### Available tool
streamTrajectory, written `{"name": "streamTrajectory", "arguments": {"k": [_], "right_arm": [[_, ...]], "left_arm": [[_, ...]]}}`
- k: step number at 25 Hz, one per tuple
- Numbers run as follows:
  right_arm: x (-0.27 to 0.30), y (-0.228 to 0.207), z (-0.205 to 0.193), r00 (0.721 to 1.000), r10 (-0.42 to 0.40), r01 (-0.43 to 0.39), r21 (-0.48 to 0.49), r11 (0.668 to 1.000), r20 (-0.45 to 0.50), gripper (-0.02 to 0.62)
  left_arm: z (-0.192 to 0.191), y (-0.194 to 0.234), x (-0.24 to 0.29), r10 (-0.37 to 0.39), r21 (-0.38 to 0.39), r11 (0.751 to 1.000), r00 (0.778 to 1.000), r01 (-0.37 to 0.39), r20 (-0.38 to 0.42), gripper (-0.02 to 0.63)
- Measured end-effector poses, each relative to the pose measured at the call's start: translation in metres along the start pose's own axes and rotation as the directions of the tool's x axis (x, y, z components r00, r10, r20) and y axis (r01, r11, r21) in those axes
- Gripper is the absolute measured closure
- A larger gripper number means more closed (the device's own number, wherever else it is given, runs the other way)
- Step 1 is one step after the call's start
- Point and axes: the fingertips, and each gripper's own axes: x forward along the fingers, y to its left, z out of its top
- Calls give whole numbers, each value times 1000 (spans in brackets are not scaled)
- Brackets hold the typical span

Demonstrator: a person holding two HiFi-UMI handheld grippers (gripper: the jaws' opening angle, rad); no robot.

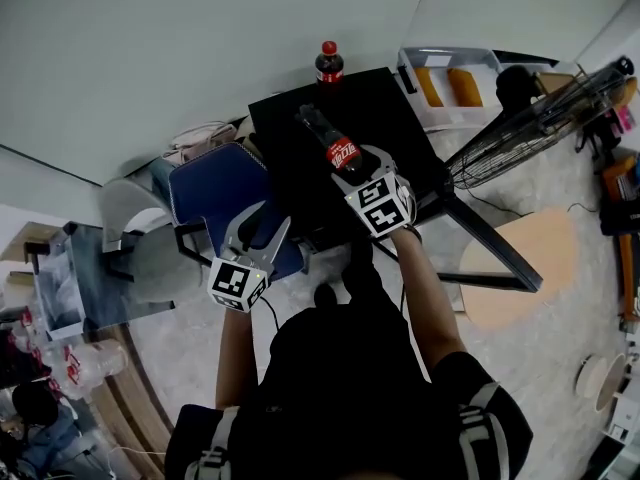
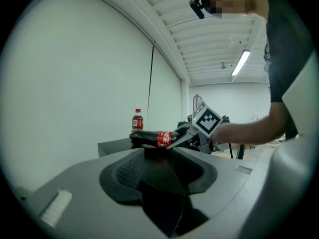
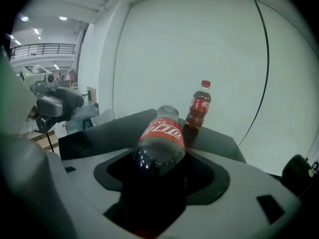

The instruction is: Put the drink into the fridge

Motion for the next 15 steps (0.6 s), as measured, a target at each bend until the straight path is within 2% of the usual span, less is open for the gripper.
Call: {"name": "streamTrajectory", "arguments": {"k": [4, 15], "right_arm": [[-7, -1, 2, 999, -40, 40, -28, 999, 12, 287], [-38, -2, 7, 992, -98, 99, -15, 995, 74, 285]], "left_arm": [[1, 3, -4, 6, 2, 1000, 1000, -6, 3, 430], [2, -12, -20, -17, 23, 1000, 1000, 17, 15, 430]]}}
